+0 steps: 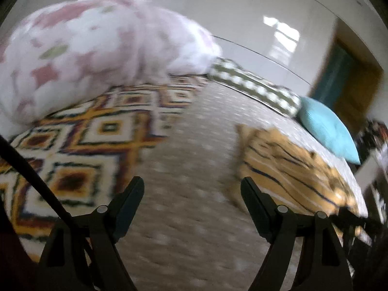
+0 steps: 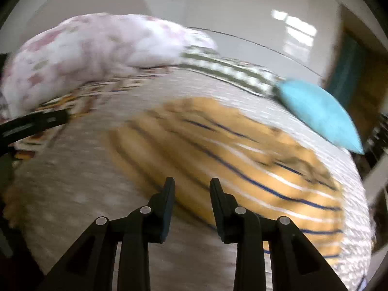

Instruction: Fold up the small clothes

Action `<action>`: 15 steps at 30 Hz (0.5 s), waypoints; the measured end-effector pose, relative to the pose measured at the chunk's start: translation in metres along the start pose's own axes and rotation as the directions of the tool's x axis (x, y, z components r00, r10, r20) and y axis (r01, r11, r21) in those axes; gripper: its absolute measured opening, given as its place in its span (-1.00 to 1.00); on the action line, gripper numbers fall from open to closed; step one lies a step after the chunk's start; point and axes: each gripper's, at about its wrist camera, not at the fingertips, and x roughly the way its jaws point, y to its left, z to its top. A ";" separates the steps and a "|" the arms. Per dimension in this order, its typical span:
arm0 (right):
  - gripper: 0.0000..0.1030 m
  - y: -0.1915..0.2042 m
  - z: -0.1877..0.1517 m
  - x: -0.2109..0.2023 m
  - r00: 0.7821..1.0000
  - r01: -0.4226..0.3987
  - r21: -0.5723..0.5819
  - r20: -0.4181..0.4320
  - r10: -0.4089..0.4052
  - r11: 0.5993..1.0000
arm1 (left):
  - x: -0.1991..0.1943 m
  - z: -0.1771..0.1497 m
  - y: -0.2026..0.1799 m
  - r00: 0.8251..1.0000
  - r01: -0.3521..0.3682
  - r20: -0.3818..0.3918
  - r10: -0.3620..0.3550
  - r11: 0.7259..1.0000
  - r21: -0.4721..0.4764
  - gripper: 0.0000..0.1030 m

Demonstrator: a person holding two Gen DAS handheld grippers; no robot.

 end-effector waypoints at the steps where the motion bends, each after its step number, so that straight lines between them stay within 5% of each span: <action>1: -0.38 -0.024 -0.005 0.001 0.999 0.034 0.044 -0.008 -0.034 0.998 | 0.001 -0.003 -0.011 1.000 0.012 -0.002 -0.012 0.999 0.031 0.58; 6: -0.37 -0.117 -0.024 0.013 0.996 0.089 0.257 -0.032 -0.084 0.962 | 0.015 -0.028 -0.058 0.996 0.067 -0.074 -0.055 0.984 0.166 0.59; 9: -0.38 -0.181 -0.053 0.030 0.987 0.146 0.389 -0.121 -0.107 0.910 | 0.026 -0.042 -0.072 0.994 0.043 -0.104 -0.021 0.974 0.222 0.59; 12: -0.55 -0.226 -0.079 0.021 0.990 0.133 0.497 -0.113 -0.088 0.857 | 0.035 -0.048 -0.075 0.992 0.023 -0.127 0.008 0.970 0.243 0.59; 15: -0.19 -0.259 -0.097 -0.001 0.967 0.255 0.549 -0.153 -0.204 0.795 | 0.046 -0.048 -0.068 0.983 0.034 -0.183 0.002 0.980 0.194 0.59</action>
